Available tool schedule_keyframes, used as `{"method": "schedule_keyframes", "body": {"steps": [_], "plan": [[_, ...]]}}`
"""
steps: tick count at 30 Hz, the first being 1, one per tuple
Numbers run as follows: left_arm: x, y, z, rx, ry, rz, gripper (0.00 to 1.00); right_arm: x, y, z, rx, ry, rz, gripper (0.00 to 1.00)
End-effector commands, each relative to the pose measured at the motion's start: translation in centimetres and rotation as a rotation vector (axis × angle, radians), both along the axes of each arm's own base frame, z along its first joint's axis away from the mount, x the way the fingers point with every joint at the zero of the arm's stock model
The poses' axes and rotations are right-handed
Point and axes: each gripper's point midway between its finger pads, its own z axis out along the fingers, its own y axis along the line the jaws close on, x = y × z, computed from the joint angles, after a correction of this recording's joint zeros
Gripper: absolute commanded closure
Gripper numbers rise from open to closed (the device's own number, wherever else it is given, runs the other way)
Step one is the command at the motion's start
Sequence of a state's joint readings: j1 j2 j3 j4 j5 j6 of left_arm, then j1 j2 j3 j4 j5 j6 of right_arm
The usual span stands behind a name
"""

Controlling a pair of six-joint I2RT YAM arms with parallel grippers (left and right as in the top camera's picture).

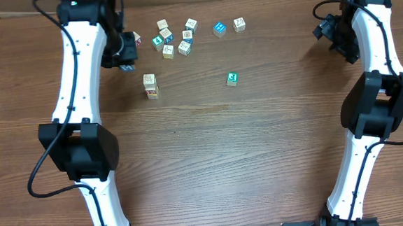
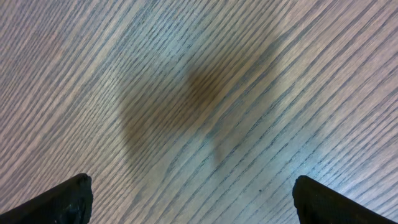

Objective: Form a tower
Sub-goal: 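Carry the held block right toward the stack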

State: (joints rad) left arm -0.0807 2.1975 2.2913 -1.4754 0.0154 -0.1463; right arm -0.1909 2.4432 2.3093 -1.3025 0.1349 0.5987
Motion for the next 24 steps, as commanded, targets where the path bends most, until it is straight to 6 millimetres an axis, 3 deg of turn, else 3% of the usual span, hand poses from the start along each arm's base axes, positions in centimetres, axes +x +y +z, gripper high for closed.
{"method": "schedule_keyframes", "body": {"steps": [1,14,24], "plan": [[-0.3,-1.3,0.2,0.000,-0.001,-0.080,0.75,0.3,-0.3,2.7,-0.014,-0.057,-0.003,0.00],[-1.1,-2.9,-2.1,0.003,0.046,-0.119,0.80,0.3,-0.3,2.7,-0.014,-0.056,-0.003,0.00],[-1.2,-4.1,-2.2,0.005,0.043,-0.146,0.78,0.3,-0.3,2.7,-0.014,-0.056,-0.003,0.00]]}}
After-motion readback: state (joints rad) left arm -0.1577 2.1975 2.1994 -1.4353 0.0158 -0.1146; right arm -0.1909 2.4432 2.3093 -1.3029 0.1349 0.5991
